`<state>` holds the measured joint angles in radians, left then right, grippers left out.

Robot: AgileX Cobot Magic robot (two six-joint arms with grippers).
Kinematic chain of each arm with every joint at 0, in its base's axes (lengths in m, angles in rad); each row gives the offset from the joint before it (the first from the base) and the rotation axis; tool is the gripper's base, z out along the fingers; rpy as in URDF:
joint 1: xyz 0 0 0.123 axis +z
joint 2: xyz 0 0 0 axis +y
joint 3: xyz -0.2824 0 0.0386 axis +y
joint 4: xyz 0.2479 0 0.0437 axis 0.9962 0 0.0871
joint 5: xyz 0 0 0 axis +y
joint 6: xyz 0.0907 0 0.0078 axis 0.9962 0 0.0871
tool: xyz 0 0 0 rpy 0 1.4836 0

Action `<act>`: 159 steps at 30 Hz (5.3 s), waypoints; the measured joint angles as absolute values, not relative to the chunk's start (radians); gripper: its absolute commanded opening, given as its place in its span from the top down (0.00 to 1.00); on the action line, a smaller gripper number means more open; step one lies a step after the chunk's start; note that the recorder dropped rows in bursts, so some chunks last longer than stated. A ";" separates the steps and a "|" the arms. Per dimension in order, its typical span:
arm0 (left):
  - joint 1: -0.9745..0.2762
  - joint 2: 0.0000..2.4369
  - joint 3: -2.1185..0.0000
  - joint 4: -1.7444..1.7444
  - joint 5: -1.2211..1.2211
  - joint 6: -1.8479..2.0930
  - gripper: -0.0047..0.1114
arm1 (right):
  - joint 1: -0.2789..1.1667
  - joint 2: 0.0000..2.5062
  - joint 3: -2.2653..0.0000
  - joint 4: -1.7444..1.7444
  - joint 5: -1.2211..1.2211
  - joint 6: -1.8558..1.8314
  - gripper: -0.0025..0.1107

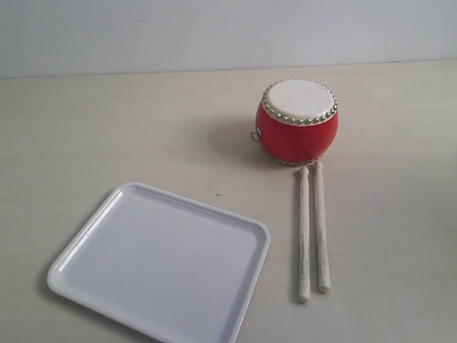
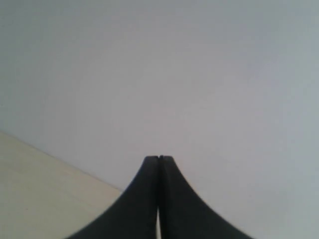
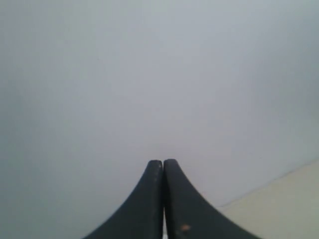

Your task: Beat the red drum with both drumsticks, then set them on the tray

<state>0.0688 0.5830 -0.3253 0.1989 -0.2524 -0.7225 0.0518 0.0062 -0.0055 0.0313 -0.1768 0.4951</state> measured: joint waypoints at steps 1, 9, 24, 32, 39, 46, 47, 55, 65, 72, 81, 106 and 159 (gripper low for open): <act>0.069 0.640 -0.359 0.242 -0.245 -0.749 0.96 | 0.052 0.006 -0.006 0.031 -0.189 0.516 0.98; 0.069 0.922 -0.571 0.869 -0.179 -1.098 0.96 | 0.052 0.006 -0.006 0.035 -0.212 0.551 0.98; 0.069 1.220 -0.889 1.728 -0.163 -1.607 0.96 | 0.052 0.006 -0.006 0.035 -0.084 0.555 0.98; 0.069 1.316 -0.916 1.679 0.220 -1.155 0.96 | 0.052 0.006 -0.006 0.035 0.000 0.555 0.98; 0.072 1.370 -0.969 0.771 0.516 -0.435 0.96 | 0.052 0.006 -0.006 0.035 0.005 0.557 0.98; -0.065 1.499 -1.060 -0.260 0.862 0.252 0.96 | 0.052 0.006 -0.006 0.035 0.005 0.557 0.98; -0.108 1.505 -1.061 -0.322 0.861 0.263 0.96 | 0.052 0.006 -0.006 0.035 0.005 0.557 0.98; -0.525 1.603 -1.110 -0.423 0.709 0.161 0.96 | 0.052 0.006 -0.006 0.045 0.005 0.557 0.98; -0.825 1.738 -1.152 -0.591 0.615 0.190 0.96 | 0.052 0.006 -0.006 0.058 0.005 0.647 0.98; -0.913 1.890 -1.356 -0.326 0.648 -0.139 0.84 | 0.052 0.006 -0.006 0.058 0.005 0.663 0.98; -0.940 2.054 -1.562 -0.276 0.919 -0.206 0.55 | 0.052 0.006 -0.006 0.058 0.005 0.662 0.98; -0.994 2.167 -1.606 -0.254 0.903 -0.439 0.55 | 0.052 0.006 -0.006 0.058 0.005 0.668 0.98; -1.022 2.291 -1.776 -0.081 1.015 -0.642 0.55 | 0.052 0.006 -0.006 0.058 0.009 0.668 0.98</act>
